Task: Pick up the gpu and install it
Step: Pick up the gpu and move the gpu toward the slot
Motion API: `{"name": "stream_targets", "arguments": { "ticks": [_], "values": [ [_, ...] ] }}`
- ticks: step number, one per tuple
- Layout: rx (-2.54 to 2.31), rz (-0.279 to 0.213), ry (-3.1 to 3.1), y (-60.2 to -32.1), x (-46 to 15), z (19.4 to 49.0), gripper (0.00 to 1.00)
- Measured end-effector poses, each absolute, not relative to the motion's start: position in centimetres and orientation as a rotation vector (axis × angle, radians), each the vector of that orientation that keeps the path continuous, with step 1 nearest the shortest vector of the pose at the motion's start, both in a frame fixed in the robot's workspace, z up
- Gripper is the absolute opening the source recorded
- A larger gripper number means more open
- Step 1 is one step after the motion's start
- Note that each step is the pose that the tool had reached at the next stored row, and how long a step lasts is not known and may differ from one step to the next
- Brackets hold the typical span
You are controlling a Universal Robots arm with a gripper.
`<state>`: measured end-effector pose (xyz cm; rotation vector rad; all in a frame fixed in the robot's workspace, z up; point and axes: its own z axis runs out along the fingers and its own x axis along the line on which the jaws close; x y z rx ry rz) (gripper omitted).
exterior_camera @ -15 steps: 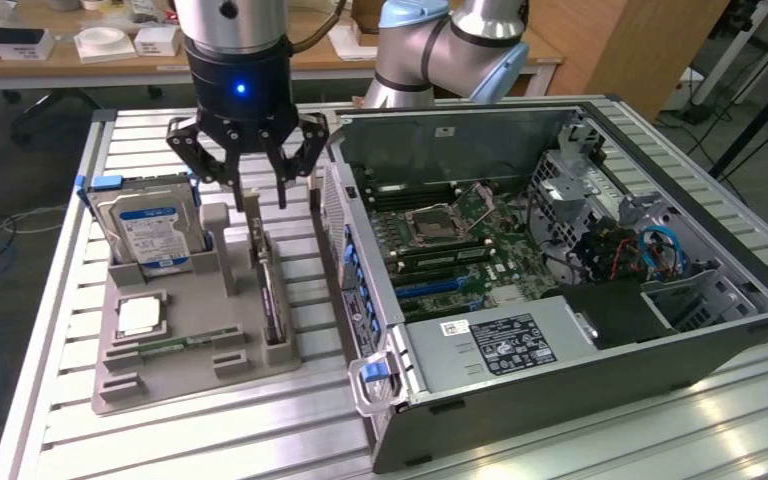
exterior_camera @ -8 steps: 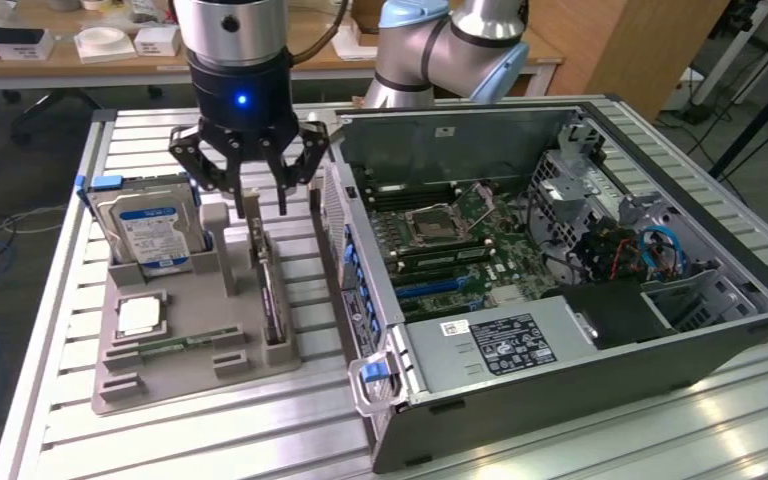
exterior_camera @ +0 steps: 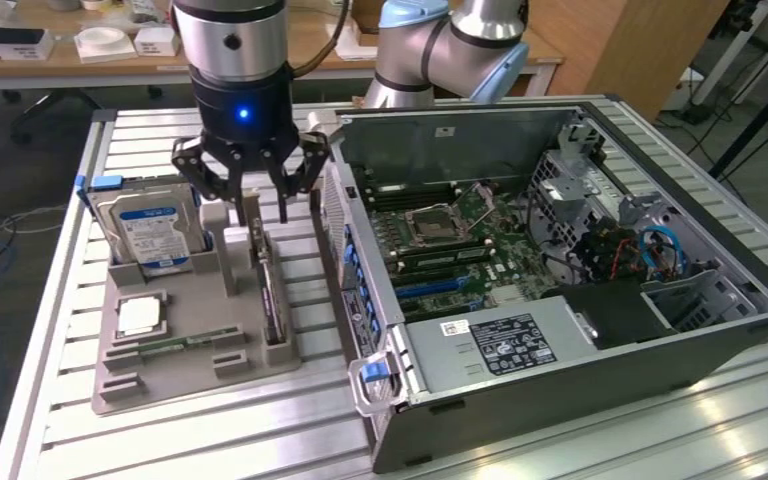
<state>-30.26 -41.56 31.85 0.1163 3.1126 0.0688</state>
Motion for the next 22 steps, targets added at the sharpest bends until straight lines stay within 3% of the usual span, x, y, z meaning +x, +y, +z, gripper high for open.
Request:
{"name": "stream_targets", "arguments": {
  "ticks": [22],
  "values": [
    [0.116, 0.069, 3.112, -42.2, -30.3, 29.6, 0.47]
  ]
}}
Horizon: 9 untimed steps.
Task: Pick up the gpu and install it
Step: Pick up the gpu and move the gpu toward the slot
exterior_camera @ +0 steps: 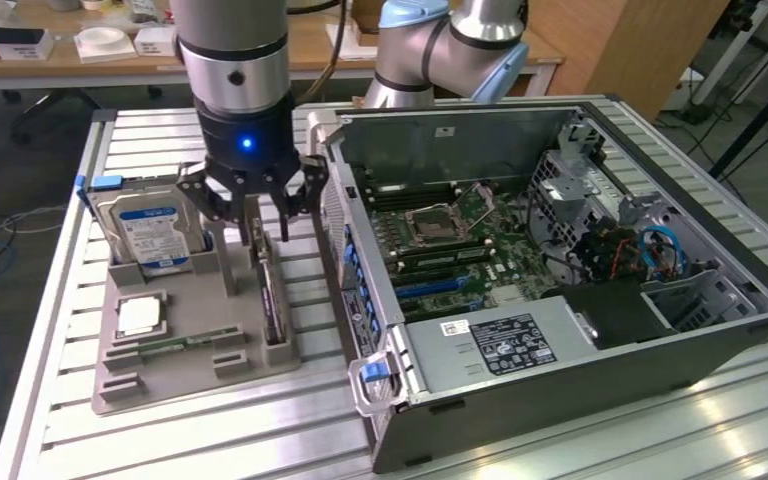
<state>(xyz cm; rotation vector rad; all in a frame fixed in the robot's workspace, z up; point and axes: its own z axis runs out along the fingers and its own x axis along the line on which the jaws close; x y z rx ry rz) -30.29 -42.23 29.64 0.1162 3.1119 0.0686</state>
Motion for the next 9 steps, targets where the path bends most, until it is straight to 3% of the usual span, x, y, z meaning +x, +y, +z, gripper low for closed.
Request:
{"name": "stream_targets", "arguments": {
  "ticks": [9],
  "values": [
    [0.116, 0.069, 3.112, -43.23, -30.42, 28.90, 0.47]
  ]
}}
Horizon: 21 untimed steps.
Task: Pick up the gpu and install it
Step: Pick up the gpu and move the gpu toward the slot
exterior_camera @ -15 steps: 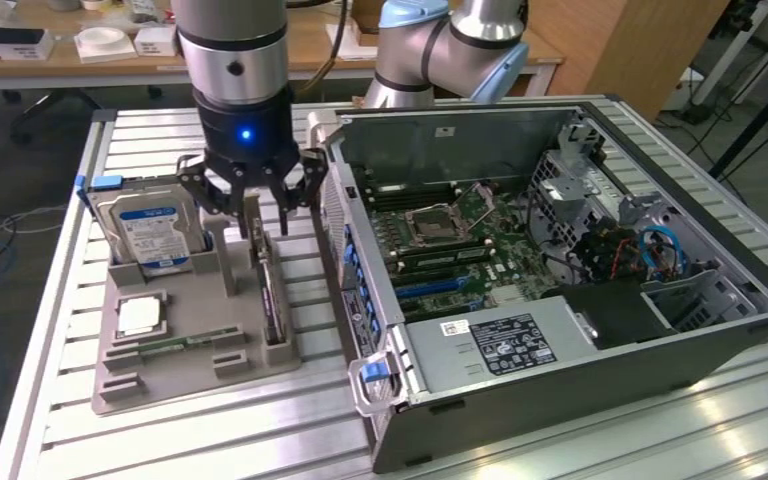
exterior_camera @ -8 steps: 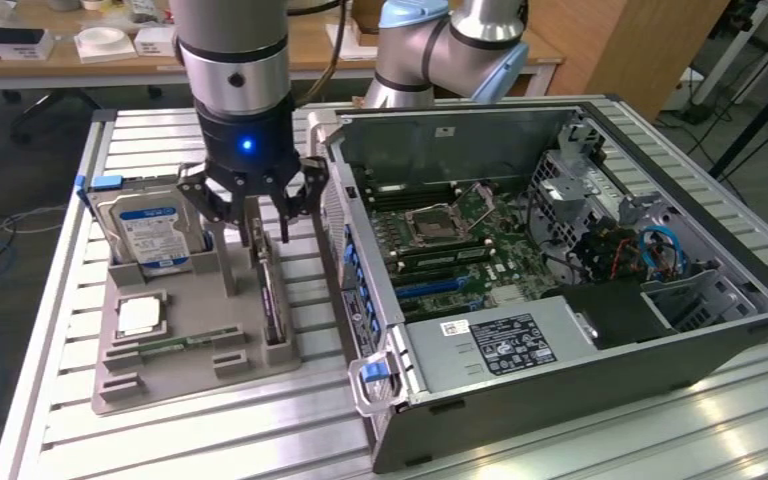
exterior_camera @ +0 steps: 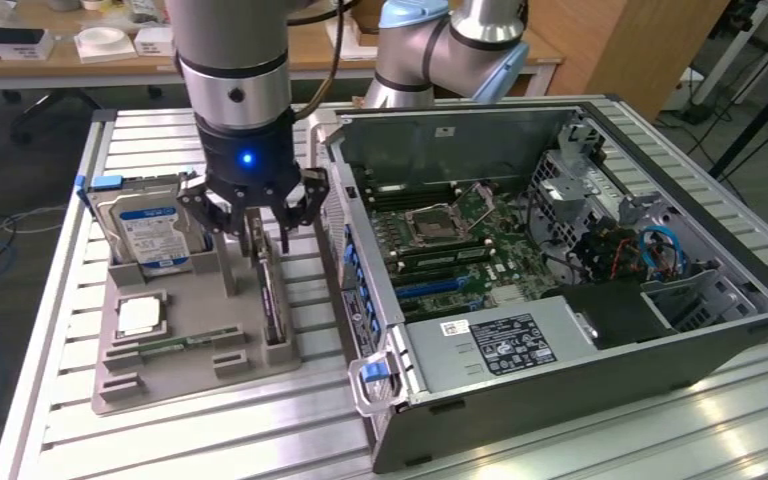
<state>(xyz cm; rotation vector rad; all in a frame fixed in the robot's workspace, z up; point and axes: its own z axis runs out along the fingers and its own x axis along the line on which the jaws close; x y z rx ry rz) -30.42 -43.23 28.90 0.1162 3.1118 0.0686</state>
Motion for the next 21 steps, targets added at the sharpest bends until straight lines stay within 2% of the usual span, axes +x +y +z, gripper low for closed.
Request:
{"name": "stream_targets", "arguments": {
  "ticks": [21],
  "values": [
    [0.116, 0.069, 3.112, -44.2, -30.8, 26.0, 0.47]
  ]
}}
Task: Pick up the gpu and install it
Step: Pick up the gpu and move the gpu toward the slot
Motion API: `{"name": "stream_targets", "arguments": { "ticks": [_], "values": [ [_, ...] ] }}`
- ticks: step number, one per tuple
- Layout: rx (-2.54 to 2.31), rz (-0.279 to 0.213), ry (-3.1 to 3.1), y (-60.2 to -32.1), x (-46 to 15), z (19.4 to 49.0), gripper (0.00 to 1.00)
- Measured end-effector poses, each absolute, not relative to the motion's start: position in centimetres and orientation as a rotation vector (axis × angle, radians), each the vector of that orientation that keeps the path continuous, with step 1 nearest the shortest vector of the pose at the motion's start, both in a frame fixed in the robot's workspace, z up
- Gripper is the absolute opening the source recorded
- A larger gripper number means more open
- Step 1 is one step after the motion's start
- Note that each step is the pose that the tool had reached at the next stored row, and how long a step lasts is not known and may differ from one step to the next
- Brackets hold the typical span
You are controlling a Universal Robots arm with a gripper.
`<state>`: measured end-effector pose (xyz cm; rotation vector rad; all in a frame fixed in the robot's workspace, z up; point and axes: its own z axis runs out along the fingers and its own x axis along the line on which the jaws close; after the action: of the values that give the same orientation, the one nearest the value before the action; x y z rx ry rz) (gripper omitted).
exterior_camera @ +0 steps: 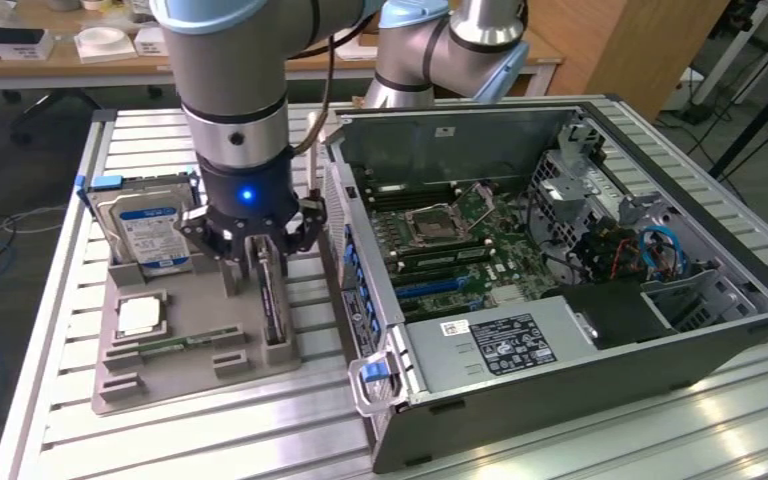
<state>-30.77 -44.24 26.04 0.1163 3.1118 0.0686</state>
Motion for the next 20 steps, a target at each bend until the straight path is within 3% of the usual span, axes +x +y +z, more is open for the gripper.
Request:
{"name": "stream_targets", "arguments": {
  "ticks": [20],
  "values": [
    [0.116, 0.068, 3.112, -44.6, -30.8, 23.7, 0.47]
  ]
}}
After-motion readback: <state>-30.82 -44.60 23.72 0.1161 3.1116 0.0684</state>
